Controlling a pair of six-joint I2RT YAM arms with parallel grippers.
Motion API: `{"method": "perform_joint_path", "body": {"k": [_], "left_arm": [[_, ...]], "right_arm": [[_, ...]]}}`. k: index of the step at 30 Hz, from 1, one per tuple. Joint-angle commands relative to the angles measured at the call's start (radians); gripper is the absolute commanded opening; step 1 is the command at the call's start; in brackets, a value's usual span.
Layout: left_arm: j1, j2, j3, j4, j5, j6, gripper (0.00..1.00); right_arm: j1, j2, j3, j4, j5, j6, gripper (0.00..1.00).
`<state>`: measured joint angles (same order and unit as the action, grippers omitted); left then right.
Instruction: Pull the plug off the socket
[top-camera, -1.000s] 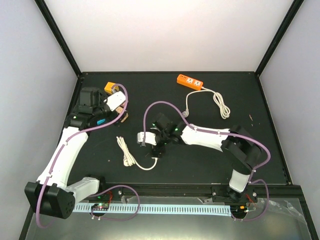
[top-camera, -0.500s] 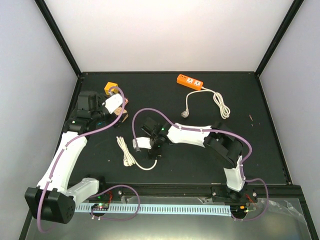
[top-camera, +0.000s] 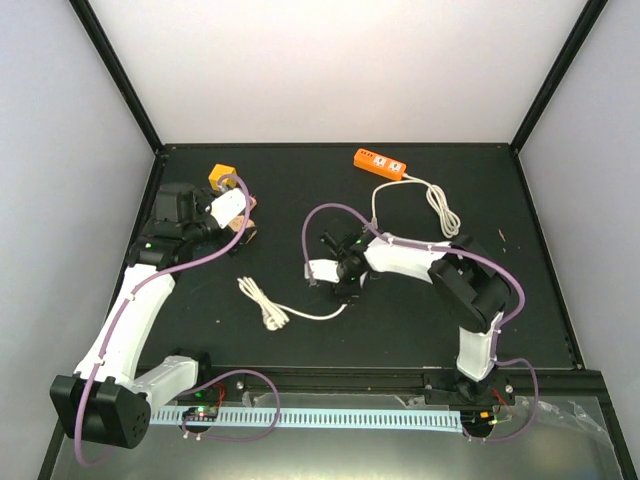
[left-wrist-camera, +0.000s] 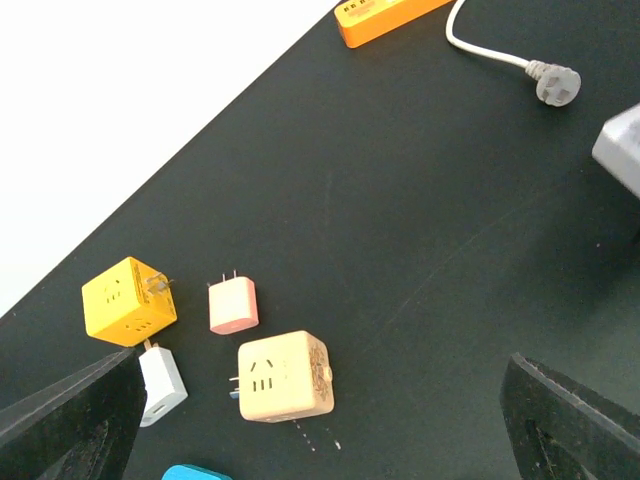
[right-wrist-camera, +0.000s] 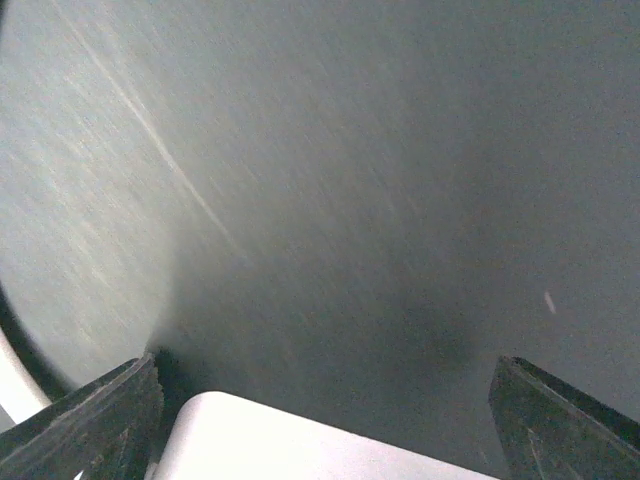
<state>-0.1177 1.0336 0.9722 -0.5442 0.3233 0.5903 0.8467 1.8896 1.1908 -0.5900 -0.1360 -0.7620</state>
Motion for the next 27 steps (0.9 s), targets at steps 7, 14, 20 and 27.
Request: {"method": "perform_joint_path", "body": {"k": [7, 14, 20, 27], "left_arm": [[0.008, -0.013, -0.013, 0.041, 0.039, -0.009, 0.99], [0.007, -0.005, -0.013, 0.046, 0.041, -0.013, 0.99], [0.008, 0.005, -0.008, 0.047, 0.046, -0.014, 0.99], [0.008, 0.003, -0.003, 0.042, 0.051, -0.015, 0.99]], "right_arm": [[-0.269, -0.032, -0.021, -0.118, 0.121, -0.141, 0.91], [-0.435, 0.031, 0.069, -0.213, 0.116, -0.123, 0.91], [-0.537, 0.031, 0.095, -0.287, 0.078, -0.105, 0.91], [-0.699, 0.067, 0.127, -0.366, 0.068, -0.060, 0.91]]}}
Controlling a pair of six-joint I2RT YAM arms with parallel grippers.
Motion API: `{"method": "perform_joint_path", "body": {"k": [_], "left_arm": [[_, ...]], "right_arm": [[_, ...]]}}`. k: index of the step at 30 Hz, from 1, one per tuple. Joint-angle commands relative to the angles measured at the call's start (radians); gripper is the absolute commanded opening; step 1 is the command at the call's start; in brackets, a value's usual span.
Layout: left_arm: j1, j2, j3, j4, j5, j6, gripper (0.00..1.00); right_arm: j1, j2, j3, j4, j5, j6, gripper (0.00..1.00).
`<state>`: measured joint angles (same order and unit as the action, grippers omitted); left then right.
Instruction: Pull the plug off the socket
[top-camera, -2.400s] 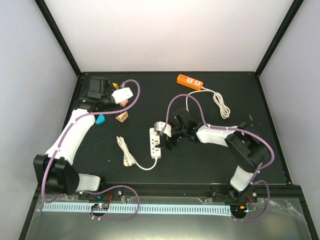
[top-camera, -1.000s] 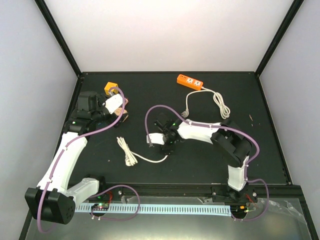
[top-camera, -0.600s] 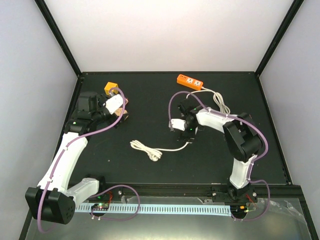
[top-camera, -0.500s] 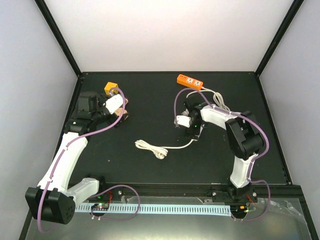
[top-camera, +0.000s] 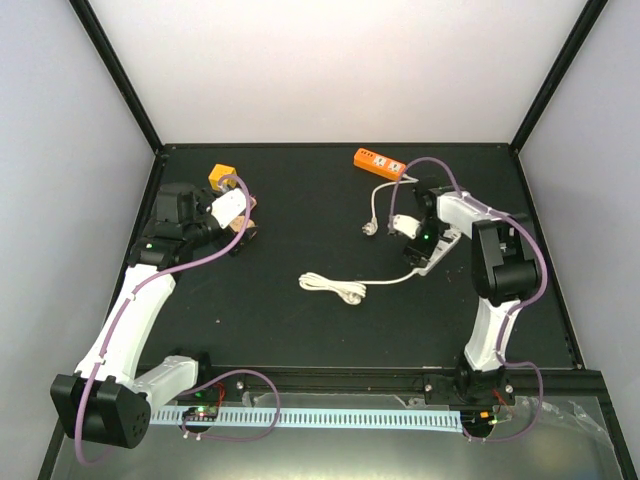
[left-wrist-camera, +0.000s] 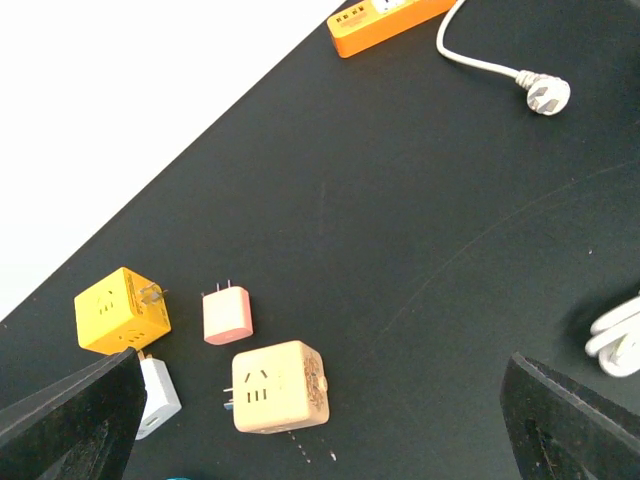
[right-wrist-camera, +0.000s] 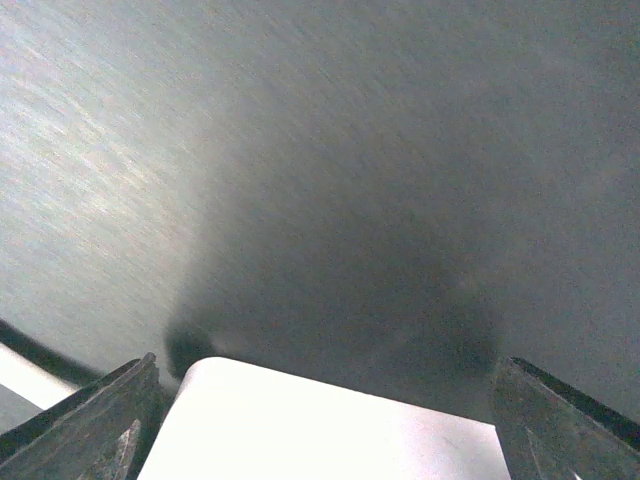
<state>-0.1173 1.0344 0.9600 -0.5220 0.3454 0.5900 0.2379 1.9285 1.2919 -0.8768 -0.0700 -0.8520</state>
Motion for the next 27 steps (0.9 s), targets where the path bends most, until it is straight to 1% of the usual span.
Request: {"method": "perform_joint_path", "body": {"k": [1, 8, 12, 22, 24, 27], "left_arm": [[0.007, 0.002, 0.008, 0.020, 0.029, -0.015, 0.99], [0.008, 0.003, 0.010, 0.020, 0.036, -0.017, 0.99], [0.007, 0.009, 0.011, 0.019, 0.045, -0.019, 0.99], [0.007, 0.003, 0.012, 0.006, 0.049, -0.023, 0.99], [0.007, 0.003, 0.011, 0.004, 0.050, -0.021, 0.99], [0.008, 0.004, 0.012, 0.004, 0.053, -0.022, 0.99]], "right_arm": [[-0.116, 0.029, 0.029, -0.085, 0.001, 0.031, 0.90], [-0.276, 0.006, 0.021, -0.111, 0.003, -0.005, 0.89], [-0.300, -0.057, 0.006, -0.120, -0.054, -0.036, 0.89], [-0.173, -0.287, -0.047, -0.119, -0.246, -0.039, 0.88], [-0.129, -0.338, -0.067, -0.130, -0.290, -0.042, 0.88], [-0.031, -0.422, -0.123, -0.157, -0.357, -0.048, 0.88]]}}
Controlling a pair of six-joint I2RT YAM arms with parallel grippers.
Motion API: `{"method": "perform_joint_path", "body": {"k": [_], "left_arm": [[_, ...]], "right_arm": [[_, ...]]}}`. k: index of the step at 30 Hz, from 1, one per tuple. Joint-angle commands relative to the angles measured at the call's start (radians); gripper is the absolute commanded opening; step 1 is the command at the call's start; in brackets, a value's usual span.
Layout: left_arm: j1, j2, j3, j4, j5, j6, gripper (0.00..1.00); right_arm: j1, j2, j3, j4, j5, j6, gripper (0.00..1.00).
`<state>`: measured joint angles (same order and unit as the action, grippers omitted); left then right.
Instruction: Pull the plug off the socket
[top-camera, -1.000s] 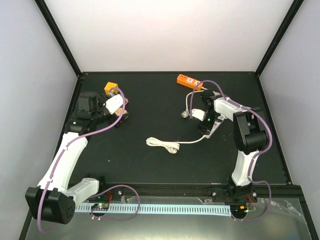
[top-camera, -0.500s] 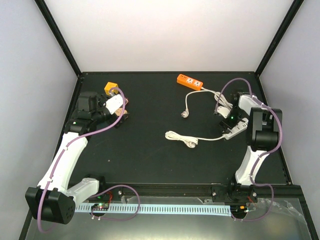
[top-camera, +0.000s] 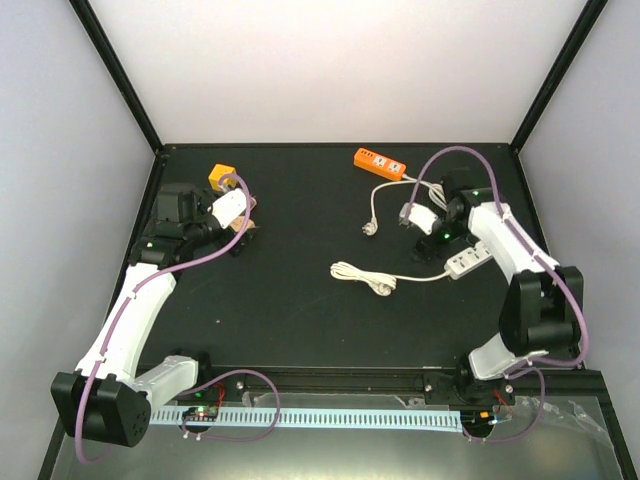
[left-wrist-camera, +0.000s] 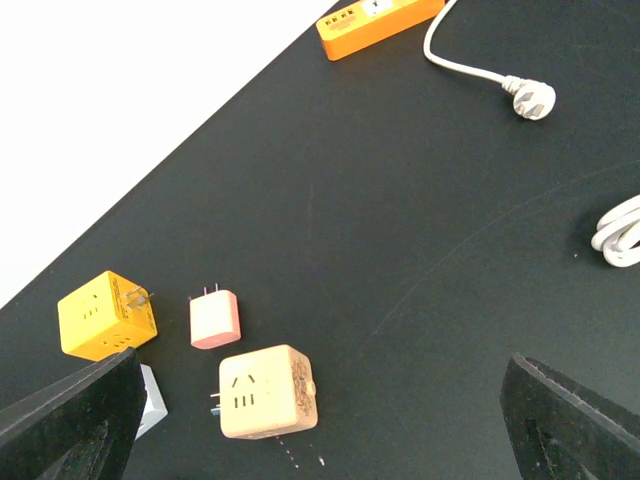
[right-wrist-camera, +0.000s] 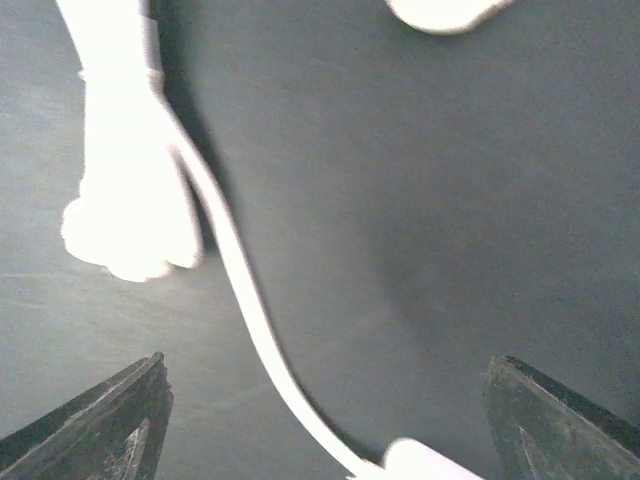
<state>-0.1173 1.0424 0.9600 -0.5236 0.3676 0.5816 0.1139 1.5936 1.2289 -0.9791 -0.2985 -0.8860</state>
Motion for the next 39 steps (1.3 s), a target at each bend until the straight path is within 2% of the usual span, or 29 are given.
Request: {"method": "perform_joint_path", "body": {"k": [1, 8, 15, 24, 33, 39], "left_arm": [[0.007, -0.005, 0.011, 0.006, 0.032, -0.015, 0.99], [0.008, -0.018, 0.001, 0.009, 0.037, -0.015, 0.99], [0.008, -0.029, -0.007, 0.008, 0.037, -0.011, 0.99], [0.008, -0.029, -0.007, 0.002, 0.038, -0.008, 0.99], [0.008, 0.011, 0.019, -0.015, -0.006, -0.029, 0.99], [0.017, 0.068, 0.056, -0.045, -0.032, -0.062, 0.99]], "right_arm": [[0.135, -0.117, -0.077, -0.062, -0.139, -0.014, 0.87], [0.380, -0.126, -0.173, -0.051, -0.153, 0.068, 0.85], [0.487, -0.021, -0.211, 0.015, -0.143, 0.125, 0.84], [0.435, 0.177, -0.156, 0.072, -0.036, 0.106, 0.84], [0.276, 0.361, 0.115, 0.026, 0.086, 0.044, 0.84], [0.223, 0.407, 0.262, -0.012, 0.120, 0.023, 0.84]]}}
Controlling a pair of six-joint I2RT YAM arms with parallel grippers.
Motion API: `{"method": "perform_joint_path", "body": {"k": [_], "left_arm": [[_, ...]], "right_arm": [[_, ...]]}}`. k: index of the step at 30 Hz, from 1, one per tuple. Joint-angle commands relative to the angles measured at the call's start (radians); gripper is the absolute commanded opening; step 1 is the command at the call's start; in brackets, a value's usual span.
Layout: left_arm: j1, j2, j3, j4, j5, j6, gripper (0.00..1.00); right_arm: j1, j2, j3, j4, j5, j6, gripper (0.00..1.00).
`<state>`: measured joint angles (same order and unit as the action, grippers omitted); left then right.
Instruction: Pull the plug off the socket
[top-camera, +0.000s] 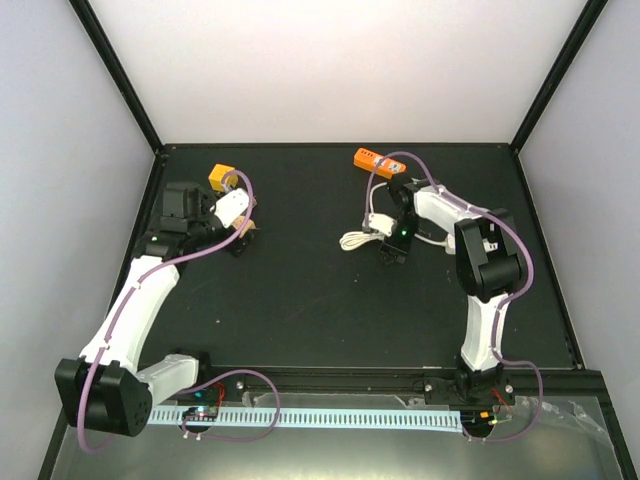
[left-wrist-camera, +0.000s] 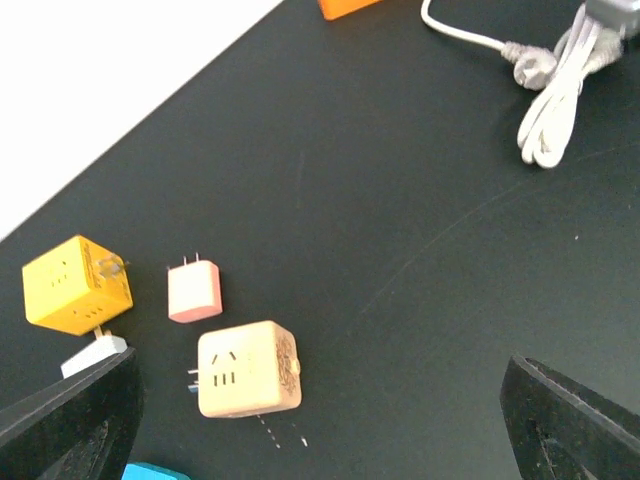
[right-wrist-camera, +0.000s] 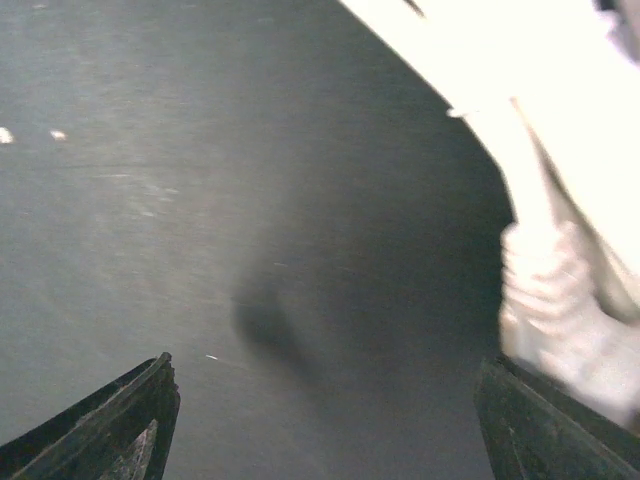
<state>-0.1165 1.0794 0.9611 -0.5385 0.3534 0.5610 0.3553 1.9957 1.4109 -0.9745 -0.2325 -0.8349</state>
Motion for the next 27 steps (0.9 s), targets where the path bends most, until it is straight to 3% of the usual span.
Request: {"method": "perform_joint_path", "body": {"k": [1, 10, 16, 23, 27], "left_arm": [[0.019, 0.039, 0.062, -0.039, -0.016, -0.048, 0.99], [0.078, 0.157, 0.218, -0.181, 0.078, -0.108, 0.99], [0.164, 0.229, 0.358, -0.275, 0.160, -0.147, 0.99], [0.307, 0.263, 0.460, -0.314, 0.233, -0.254, 0.99], [0.383, 0.263, 0.473, -0.330, 0.265, -0.276, 0.99]], "right_arm": [[-0.020, -0.002, 0.095, -0.026, 0.047, -0.029, 0.84], [-0.041, -0.136, 0.232, -0.133, -0.086, 0.002, 0.88], [-0.086, -0.242, 0.343, -0.157, -0.192, 0.077, 0.96], [-0.216, -0.354, 0.406, -0.132, -0.325, 0.204, 1.00], [-0.327, -0.436, 0.360, -0.072, -0.408, 0.275, 1.00]]}}
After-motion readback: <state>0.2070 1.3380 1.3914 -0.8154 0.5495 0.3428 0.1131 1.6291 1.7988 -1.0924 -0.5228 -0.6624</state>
